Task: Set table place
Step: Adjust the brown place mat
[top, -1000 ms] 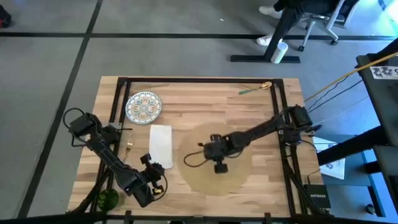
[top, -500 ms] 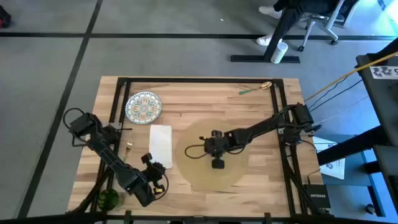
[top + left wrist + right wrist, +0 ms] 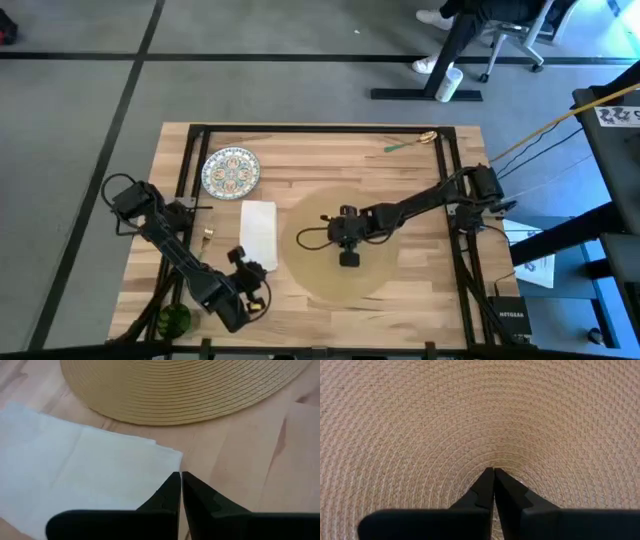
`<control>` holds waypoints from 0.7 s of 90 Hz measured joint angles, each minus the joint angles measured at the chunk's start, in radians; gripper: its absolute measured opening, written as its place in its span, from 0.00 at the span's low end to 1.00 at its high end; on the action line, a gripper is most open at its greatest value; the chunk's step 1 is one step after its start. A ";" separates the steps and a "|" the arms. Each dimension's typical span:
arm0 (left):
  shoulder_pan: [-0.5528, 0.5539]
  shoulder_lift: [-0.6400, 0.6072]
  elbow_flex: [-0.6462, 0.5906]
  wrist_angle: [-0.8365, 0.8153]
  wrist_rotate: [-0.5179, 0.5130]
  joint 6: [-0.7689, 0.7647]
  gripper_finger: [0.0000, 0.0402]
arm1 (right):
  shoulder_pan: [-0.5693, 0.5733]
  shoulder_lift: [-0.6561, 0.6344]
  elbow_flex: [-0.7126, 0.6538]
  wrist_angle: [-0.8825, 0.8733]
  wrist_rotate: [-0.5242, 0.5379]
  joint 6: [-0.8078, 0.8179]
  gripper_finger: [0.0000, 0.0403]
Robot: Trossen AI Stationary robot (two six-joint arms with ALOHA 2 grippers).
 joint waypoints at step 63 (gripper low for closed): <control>0.065 -0.005 0.000 -0.172 0.008 0.014 0.00 | 0.000 0.001 0.000 0.008 -0.003 -0.004 0.00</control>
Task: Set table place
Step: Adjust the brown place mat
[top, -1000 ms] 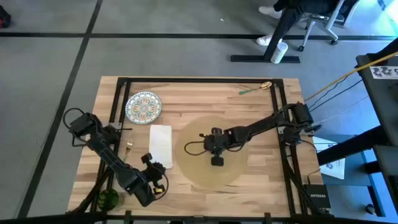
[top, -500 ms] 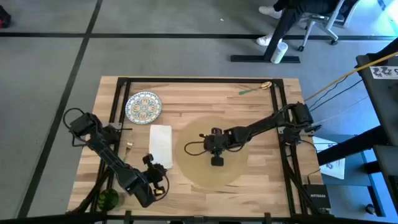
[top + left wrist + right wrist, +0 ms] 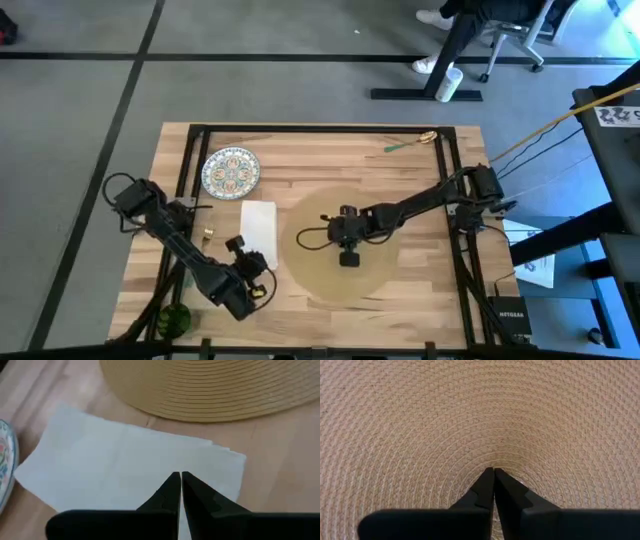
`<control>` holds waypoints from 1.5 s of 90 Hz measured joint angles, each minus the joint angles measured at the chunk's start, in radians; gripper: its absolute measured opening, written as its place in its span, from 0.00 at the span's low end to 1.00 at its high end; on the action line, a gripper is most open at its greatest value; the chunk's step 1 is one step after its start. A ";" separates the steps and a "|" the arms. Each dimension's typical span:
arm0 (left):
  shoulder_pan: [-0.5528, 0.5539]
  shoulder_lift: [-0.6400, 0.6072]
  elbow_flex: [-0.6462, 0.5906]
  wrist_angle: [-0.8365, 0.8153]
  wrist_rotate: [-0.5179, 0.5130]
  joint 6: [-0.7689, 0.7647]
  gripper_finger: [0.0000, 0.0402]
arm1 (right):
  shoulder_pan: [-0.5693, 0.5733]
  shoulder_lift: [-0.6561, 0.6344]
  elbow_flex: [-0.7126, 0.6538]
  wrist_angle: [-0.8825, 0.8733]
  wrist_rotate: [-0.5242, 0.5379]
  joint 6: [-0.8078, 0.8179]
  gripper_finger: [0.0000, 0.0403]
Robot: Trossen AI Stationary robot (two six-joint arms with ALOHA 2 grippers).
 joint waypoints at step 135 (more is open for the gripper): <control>0.348 -0.064 -0.147 0.196 0.156 0.261 0.00 | 0.000 0.001 0.000 0.050 0.002 -0.004 0.00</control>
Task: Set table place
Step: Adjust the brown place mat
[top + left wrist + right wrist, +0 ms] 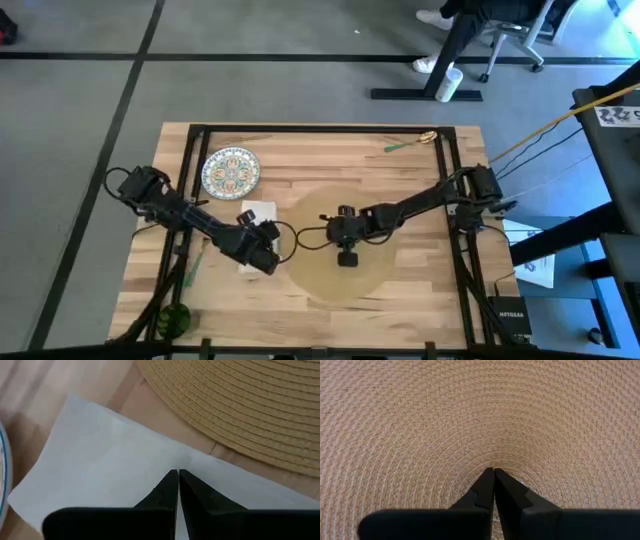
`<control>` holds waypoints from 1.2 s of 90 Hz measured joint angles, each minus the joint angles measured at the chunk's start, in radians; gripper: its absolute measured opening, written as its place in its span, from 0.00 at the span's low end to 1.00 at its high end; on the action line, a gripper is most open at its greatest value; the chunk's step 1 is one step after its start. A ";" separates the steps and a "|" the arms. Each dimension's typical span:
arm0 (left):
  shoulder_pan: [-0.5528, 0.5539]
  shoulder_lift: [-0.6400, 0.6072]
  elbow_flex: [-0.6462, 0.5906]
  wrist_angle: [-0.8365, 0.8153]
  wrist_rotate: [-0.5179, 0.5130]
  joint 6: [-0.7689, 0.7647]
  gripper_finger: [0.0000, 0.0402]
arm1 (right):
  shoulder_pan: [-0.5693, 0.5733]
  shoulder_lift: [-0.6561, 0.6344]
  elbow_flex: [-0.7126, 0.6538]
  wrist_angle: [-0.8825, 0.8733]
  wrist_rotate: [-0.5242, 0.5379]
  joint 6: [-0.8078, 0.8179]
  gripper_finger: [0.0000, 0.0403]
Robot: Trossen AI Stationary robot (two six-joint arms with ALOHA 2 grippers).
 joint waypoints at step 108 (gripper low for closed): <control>0.076 0.042 0.010 -0.091 -0.030 -0.113 0.00 | 0.000 0.000 0.000 0.009 -0.002 0.000 0.00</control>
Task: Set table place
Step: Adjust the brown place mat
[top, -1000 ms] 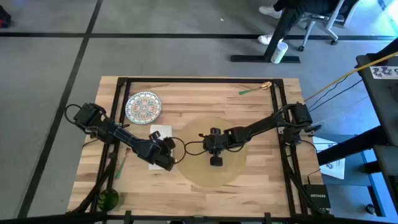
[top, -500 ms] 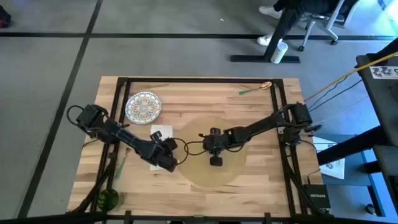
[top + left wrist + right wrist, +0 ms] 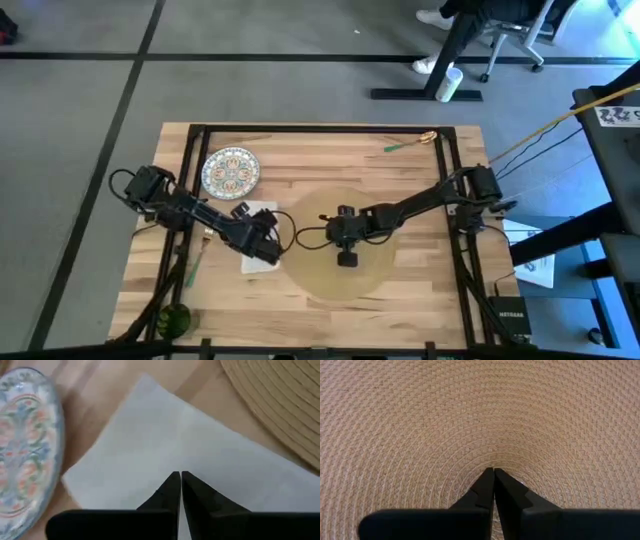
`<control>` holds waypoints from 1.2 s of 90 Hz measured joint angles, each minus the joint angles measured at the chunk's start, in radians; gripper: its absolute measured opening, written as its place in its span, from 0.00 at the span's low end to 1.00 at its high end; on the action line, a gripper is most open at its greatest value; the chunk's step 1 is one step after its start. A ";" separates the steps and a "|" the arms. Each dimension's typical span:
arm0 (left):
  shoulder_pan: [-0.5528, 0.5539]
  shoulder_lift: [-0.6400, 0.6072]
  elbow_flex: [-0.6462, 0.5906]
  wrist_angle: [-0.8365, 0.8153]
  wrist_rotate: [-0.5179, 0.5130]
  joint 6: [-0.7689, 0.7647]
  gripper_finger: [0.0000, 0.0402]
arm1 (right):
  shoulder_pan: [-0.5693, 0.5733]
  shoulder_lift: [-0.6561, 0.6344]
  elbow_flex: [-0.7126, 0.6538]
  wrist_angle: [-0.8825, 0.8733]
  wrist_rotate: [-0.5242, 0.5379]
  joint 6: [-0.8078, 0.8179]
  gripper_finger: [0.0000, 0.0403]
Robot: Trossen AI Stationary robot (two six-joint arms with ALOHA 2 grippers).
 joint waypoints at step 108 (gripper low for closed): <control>-0.046 0.000 0.111 -0.113 -0.043 0.025 0.00 | 0.000 0.001 -0.001 0.026 -0.001 -0.001 0.00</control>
